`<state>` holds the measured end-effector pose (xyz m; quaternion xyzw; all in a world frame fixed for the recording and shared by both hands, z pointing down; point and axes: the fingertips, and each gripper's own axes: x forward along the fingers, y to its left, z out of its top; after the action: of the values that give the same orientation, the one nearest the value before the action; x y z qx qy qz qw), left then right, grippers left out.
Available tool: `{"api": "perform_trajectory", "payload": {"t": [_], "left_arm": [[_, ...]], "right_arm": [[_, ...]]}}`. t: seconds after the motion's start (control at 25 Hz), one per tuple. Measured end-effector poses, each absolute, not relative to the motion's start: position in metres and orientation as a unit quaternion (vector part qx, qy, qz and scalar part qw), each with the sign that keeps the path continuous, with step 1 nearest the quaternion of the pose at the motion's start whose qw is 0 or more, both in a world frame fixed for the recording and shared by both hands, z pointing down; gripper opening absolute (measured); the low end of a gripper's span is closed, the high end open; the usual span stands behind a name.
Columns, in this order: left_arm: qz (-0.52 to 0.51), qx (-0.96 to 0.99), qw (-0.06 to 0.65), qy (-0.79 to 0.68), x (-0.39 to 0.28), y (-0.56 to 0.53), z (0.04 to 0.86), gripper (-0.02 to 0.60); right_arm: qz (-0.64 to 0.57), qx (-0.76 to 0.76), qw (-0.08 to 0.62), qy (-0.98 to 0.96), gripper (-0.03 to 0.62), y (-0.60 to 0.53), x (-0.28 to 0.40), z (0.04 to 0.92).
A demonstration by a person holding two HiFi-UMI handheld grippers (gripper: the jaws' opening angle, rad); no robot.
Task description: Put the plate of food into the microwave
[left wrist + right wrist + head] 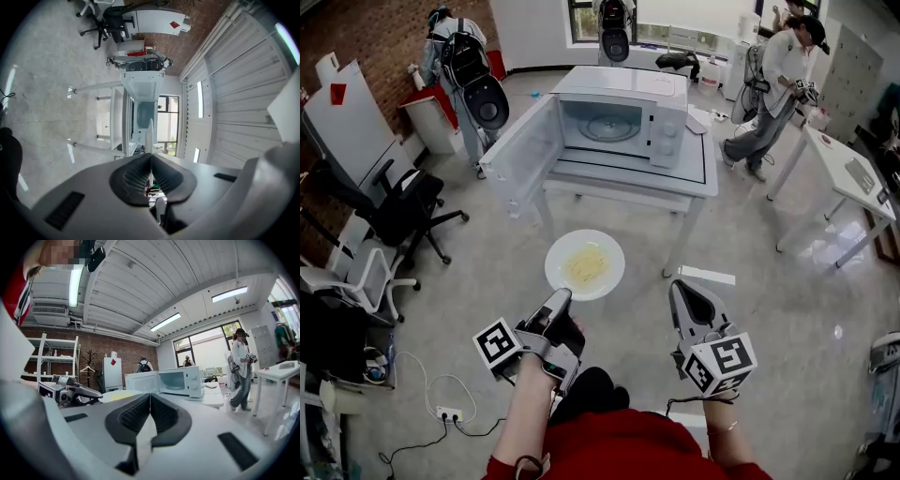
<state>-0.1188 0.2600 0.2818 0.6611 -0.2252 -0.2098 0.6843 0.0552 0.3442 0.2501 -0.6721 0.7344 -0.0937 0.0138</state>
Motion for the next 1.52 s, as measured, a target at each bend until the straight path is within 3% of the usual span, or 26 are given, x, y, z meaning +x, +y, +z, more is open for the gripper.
{"api": "perform_trajectory", "payload": {"t": [0.32, 1.0, 1.52], "left_arm": [[-0.204, 0.666, 0.681, -0.228, -0.101, 0.202, 0.295, 0.016], [-0.182, 0.671, 0.697, -0.175, -0.007, -0.012, 0.29, 0.017], [-0.172, 0.674, 0.688, -0.205, 0.04, -0.078, 0.321, 0.017]], "right_arm": [[-0.102, -0.671, 0.019, 0.734, 0.015, 0.291, 0.072, 0.267], [-0.101, -0.68, -0.028, 0.726, 0.015, 0.067, 0.128, 0.261], [-0.116, -0.673, -0.071, 0.727, 0.015, 0.005, 0.153, 0.278]]}}
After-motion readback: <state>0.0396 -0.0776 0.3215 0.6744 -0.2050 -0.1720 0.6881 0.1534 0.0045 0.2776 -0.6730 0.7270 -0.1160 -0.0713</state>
